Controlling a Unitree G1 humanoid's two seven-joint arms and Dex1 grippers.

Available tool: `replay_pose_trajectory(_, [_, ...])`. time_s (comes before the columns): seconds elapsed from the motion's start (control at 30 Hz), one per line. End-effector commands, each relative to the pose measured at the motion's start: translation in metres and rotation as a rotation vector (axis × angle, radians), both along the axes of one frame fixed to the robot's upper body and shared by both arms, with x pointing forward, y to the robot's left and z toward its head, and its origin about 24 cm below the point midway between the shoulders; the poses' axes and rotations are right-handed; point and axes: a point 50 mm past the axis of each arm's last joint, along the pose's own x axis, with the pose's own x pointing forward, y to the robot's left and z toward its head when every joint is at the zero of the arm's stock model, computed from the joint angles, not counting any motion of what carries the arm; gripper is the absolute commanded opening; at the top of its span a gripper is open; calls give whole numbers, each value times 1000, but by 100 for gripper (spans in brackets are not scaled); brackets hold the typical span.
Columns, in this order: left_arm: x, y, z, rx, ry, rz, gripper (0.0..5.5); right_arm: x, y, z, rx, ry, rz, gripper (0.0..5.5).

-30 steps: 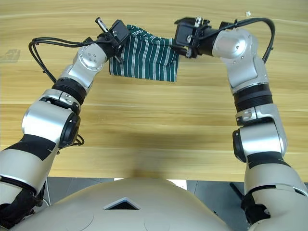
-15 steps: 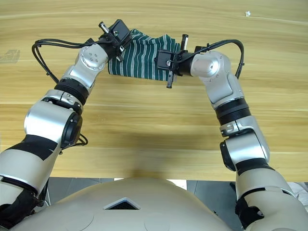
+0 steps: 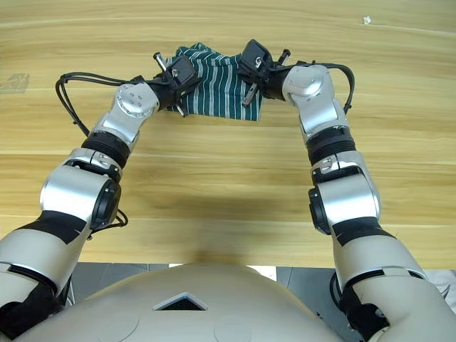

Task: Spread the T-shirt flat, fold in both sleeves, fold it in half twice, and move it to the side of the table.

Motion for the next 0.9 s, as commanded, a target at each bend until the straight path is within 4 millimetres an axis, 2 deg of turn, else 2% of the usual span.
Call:
replay_pose_trajectory(0.03, [-7, 8, -13, 73, 67, -8, 13, 4, -3, -2, -6, 4, -30, 0])
replay_pose_trajectory(0.17, [-22, 7, -34, 128, 190, -81, 3, 2, -13, -22, -91, 83, -101, 0])
replay_pose_trajectory(0.3, [-35, 2, -43, 137, 246, -176, 3, 1, -31, -37, -131, 174, -287, 0])
replay_pose_trajectory(0.47, [-46, 2, -54, 178, 286, -210, 3, 1, -53, -40, -9, 246, -504, 0])
replay_pose_trajectory(0.53, [-49, -1, -56, 166, 299, -231, 3, 4, -58, -34, 7, 202, -537, 0])
replay_pose_trajectory(0.6, [-57, -9, -55, 99, 319, -287, 3, 10, -53, -22, 46, 100, -499, 0])
replay_pose_trajectory(0.67, [-62, -21, -39, -74, 313, -349, 3, 14, -45, -12, 82, 20, -431, 0])
replay_pose_trajectory(0.77, [-54, -21, 13, -319, 160, -335, 3, 17, -37, 8, 103, -168, -347, 0])
replay_pose_trajectory(0.83, [-43, -12, 37, -301, 35, -273, 3, 11, -27, 25, 107, -340, -252, 0])
replay_pose_trajectory(0.9, [-34, -5, 45, -233, -28, -219, 3, -2, -11, 30, 135, -396, -152, 0])
